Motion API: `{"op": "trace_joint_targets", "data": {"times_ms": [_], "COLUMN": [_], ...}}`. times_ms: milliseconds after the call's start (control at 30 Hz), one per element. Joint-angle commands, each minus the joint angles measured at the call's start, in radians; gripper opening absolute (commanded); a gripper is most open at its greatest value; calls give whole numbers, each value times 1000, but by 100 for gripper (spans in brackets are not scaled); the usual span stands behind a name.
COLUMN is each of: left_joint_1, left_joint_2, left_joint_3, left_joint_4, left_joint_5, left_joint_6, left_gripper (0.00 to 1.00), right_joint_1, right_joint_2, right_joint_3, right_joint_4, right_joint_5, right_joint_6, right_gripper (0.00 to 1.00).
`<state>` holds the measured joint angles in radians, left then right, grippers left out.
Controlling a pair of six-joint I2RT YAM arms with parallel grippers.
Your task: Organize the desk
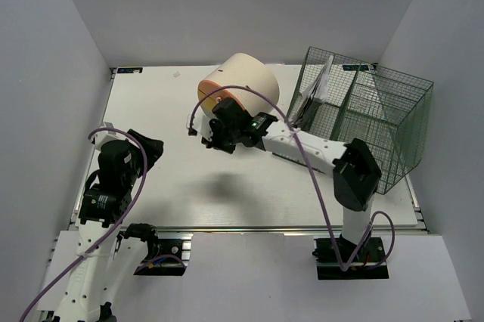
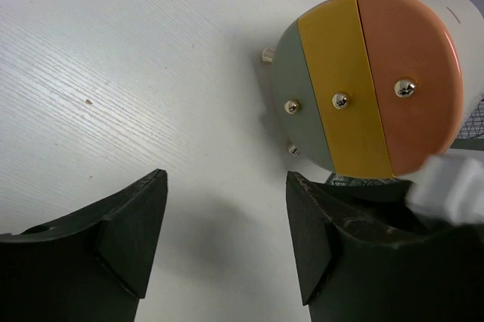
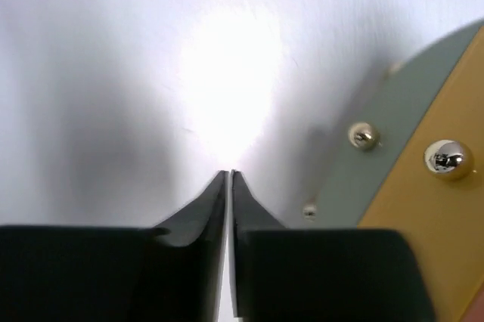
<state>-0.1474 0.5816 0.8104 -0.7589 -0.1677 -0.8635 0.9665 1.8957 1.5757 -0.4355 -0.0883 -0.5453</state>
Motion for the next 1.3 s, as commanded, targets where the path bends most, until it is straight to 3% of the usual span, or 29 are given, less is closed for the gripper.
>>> {"op": "trace_joint_targets", "data": {"times_ms": [0,33,67,100,300,333,367,467,800,833,900,1267], "left_joint_1": [-4,-4,-4,-4,-4,-4,-4,-4,-4,-4,-4,-4], "left_joint_2": [3,3,4,4,11,9,11,12,7,9,15,8], "left_joint_3": [15,16,13,13,18,19,22,27,19,19,24,16], "left_joint_4": [23,30,52,61,147,156,170,187,202,201,199,219], "left_joint_5": [14,32,46,59,160,166,200,233,290,295,303,344], "left_joint_6": [17,29,38,53,96,101,106,116,126,126,135,146], "left_gripper": [74,75,79,79,87,87,88,98,98,98,98,98], "right_joint_1": [-23,-28,-38,-41,-97,-110,-117,-135,-173,-175,-176,-187], "right_joint_2": [-84,-99,-106,-113,-171,-188,-201,-248,-391,-400,-415,-455], "right_joint_3": [60,64,70,73,73,69,46,2,-127,-135,-148,-175], "right_joint_4": [-88,-94,-97,-101,-97,-100,-83,-72,-22,-8,1,41], "right_joint_5": [-249,-280,-292,-304,-338,-334,-324,-320,-278,-265,-240,-169], "right_joint_6": [91,108,122,133,240,248,258,269,326,334,355,404], "right_gripper": [22,29,42,47,52,70,79,79,81,88,89,89]}}
